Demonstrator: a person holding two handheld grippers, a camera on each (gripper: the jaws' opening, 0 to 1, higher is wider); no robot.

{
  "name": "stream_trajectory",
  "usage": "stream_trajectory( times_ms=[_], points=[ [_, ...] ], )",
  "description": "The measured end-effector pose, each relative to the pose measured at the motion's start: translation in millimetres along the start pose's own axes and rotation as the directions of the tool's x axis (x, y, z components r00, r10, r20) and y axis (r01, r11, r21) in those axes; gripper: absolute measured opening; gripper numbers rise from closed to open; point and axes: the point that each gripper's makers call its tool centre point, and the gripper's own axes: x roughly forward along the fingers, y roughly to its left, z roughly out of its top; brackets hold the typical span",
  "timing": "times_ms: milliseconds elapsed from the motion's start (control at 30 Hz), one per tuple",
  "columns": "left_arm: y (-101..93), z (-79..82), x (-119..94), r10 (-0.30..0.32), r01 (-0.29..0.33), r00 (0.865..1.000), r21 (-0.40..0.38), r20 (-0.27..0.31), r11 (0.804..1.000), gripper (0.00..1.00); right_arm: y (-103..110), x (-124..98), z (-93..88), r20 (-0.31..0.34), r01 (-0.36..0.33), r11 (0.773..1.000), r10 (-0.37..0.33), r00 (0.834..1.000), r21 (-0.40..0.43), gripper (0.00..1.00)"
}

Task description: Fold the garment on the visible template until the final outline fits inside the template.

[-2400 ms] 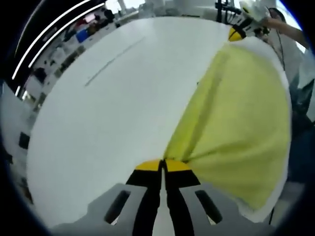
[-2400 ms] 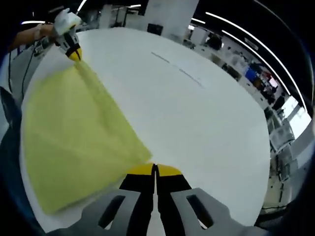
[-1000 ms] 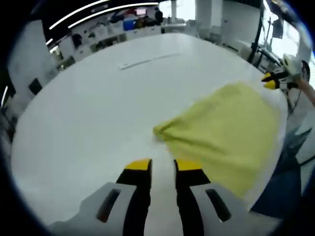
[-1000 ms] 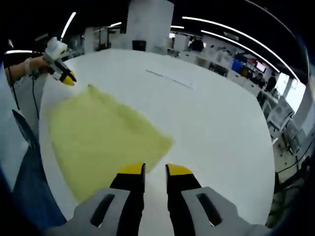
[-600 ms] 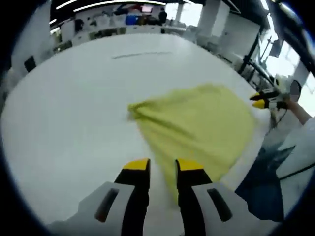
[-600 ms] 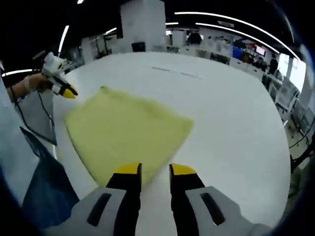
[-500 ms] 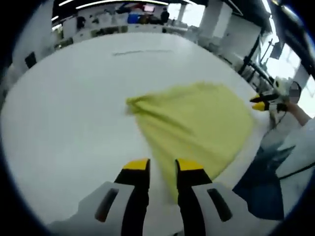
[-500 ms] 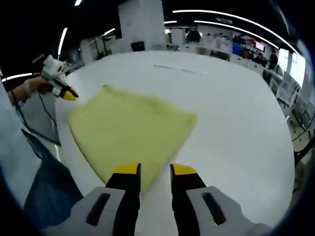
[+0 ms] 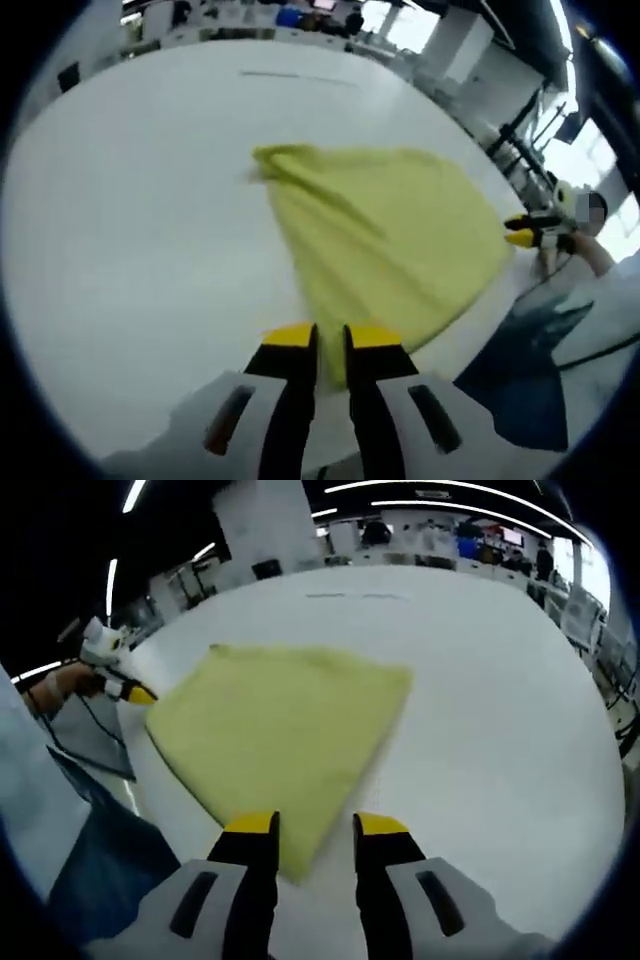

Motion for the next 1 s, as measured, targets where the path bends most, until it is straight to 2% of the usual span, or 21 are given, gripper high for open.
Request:
stream_trajectory(
  times_ms=[433, 633, 867, 1000],
  points=[
    [-6.0, -11.7, 1, -0.01, 0.009, 0.999, -0.031, -0.032, 0.999, 0.05, 4, 1, -3.0, 0.003, -0.026, 0.997, 0.025, 1.0, 0.073, 0.24],
    [-8.1, -14.0, 3, -0.01, 0.008, 1.0, -0.061, -0.021, 0.998, 0.02, 6, 2, -4.5, 0.007, -0.024, 0.996, 0.023, 1.0, 0.089, 0.21],
    [-8.6, -13.3, 1, 0.0, -0.001, 1.0, -0.063, -0.019, 0.998, 0.0, 5, -2, -3.3, 0.0, -0.002, 0.999, 0.002, 1.0, 0.053, 0.15],
    [-17.2, -9.8, -1, -0.026, 0.026, 0.999, -0.03, -0.018, 0.999, 0.0, 4, -5, -0.2, 0.003, 0.009, 0.999, -0.009, 1.0, 0.037, 0.05]
  ],
)
